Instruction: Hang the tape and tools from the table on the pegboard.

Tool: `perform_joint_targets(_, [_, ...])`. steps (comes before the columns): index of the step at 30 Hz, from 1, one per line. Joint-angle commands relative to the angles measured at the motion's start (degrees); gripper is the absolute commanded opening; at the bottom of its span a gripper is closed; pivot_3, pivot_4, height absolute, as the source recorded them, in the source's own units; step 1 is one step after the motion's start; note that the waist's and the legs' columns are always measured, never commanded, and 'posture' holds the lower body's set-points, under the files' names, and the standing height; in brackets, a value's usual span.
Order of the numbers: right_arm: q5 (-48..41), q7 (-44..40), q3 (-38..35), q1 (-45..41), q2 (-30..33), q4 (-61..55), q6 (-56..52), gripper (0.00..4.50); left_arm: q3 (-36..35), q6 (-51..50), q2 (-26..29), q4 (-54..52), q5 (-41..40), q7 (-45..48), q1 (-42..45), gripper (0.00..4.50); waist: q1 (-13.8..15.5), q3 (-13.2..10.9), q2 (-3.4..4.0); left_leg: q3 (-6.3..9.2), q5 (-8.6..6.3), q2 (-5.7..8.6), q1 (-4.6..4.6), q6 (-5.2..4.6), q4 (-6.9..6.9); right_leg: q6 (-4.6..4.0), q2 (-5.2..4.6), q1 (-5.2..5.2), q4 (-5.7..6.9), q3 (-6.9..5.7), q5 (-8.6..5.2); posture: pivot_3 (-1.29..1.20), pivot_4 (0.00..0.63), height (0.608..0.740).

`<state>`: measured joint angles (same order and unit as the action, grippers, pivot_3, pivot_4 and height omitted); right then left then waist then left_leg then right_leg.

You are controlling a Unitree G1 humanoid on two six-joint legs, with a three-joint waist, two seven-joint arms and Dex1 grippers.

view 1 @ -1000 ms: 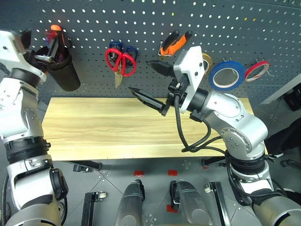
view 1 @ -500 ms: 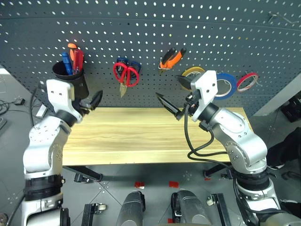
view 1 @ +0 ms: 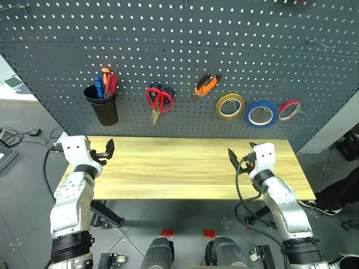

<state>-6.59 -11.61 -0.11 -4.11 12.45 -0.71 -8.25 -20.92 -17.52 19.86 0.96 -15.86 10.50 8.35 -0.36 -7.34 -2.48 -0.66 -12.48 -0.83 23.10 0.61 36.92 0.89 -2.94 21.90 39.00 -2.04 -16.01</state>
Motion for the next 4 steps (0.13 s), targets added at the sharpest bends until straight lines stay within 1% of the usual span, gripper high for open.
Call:
perform_joint_targets(1, [1.83,2.49,-2.68,-0.12,0.06,4.88,4.87,4.5,-0.66,3.87,-1.18,1.76,0.84,-1.56,0.35,3.87,-0.01,0.53,0.16,0.0,0.0,0.0,-0.15,0.0,-0.01,-0.02,0.0,-0.17,-0.01,0.0,-0.01,-0.03,0.041,0.74])
perform_joint_targets(4, [2.67,2.38,-2.78,-0.06,0.49,7.82,6.98,4.5,0.53,7.1,-1.37,3.36,3.22,-2.3,-0.5,3.87,-0.13,0.83,0.19,-0.02,0.0,-0.01,-0.25,0.0,-0.02,-0.03,0.03,-0.26,-0.01,0.04,-0.02,-0.04,0.032,0.74])
